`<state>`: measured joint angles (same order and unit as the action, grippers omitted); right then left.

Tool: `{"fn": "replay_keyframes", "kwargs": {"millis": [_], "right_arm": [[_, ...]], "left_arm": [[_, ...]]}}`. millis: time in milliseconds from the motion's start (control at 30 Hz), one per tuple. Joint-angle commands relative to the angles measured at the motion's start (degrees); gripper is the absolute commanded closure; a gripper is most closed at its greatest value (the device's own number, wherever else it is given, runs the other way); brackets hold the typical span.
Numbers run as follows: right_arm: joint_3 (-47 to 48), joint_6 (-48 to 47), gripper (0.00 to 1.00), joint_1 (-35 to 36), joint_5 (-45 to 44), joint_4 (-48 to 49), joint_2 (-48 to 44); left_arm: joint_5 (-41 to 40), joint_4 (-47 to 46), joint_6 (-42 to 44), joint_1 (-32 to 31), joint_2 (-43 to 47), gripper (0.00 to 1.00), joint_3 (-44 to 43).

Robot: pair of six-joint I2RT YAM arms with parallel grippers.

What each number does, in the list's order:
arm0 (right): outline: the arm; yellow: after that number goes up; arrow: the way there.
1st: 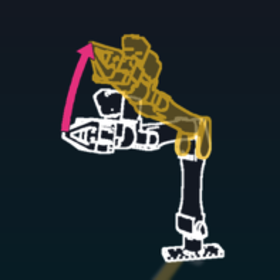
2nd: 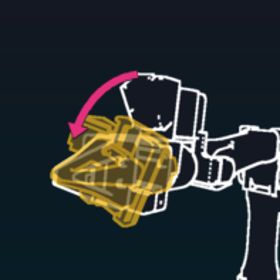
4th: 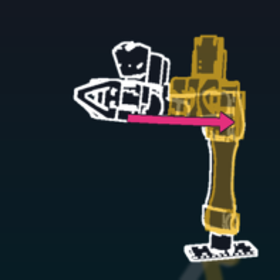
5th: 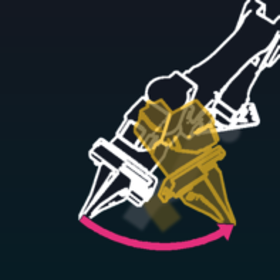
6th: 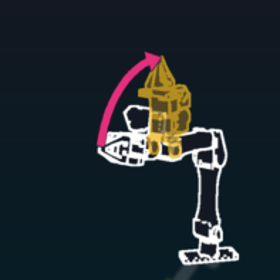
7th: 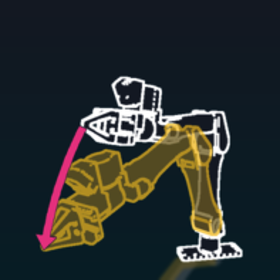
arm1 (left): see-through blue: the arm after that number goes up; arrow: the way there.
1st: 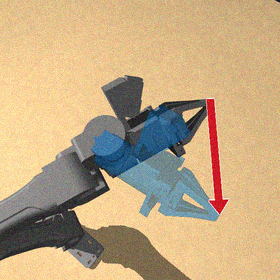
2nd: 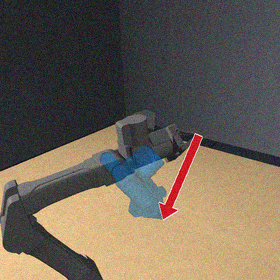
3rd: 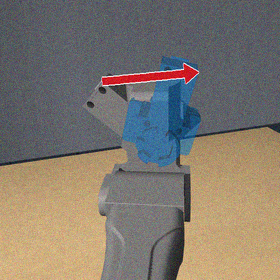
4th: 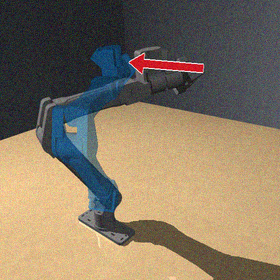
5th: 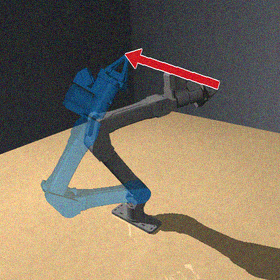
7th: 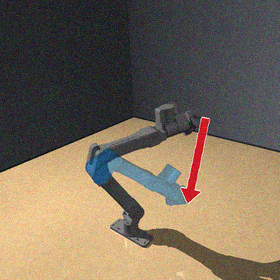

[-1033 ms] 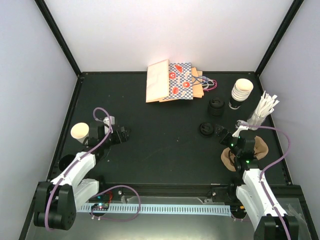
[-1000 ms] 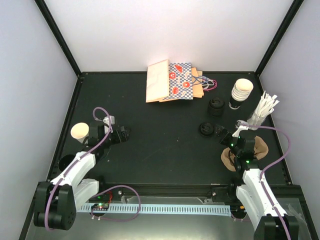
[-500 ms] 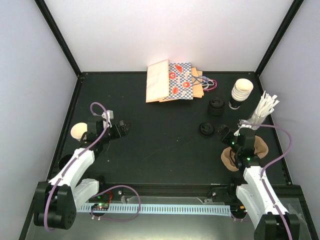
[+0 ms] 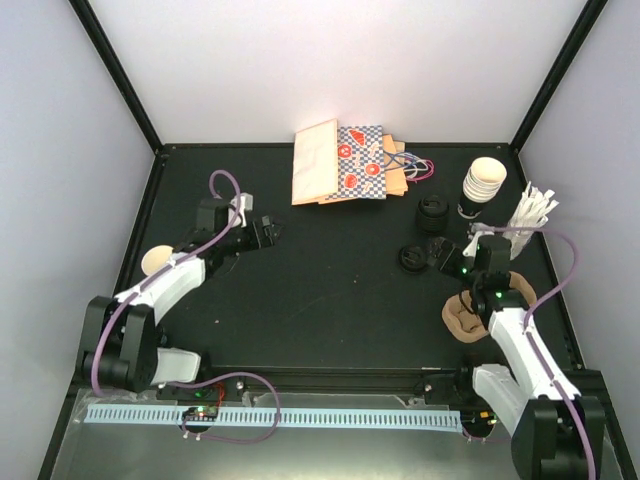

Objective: Pack the takeout coffee

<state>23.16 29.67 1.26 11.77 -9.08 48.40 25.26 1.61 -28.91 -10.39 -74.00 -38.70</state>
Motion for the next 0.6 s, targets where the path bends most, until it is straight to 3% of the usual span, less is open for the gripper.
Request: {"fn": "replay_keyframes", "kwargs": {"millis": [0, 133, 433, 567], "right_arm": [[5.5, -1.8, 0.00, 0.1, 4.4, -0.1, 5.2], [10.6, -2.7, 0.00, 1.1, 5.7, -0.4, 12.1], [27.1, -4.2, 0.00, 7.5, 5.7, -4.2, 27.6], [32.8, -3.8, 0.00, 9.1, 6.4, -3.9, 33.2]], "left_arm": [[0.2, 1.7, 3.5, -2.9, -4.6, 0.01, -6.7], [-6.1, 7.2, 4.8, -5.7, -8.6, 0.01, -12.9], [-3.6, 5.4, 2.9, -5.9, -9.9, 0.01, -14.0], [-7.1, 8.8, 3.5, -5.9, -7.9, 0.01, -13.8]]}}
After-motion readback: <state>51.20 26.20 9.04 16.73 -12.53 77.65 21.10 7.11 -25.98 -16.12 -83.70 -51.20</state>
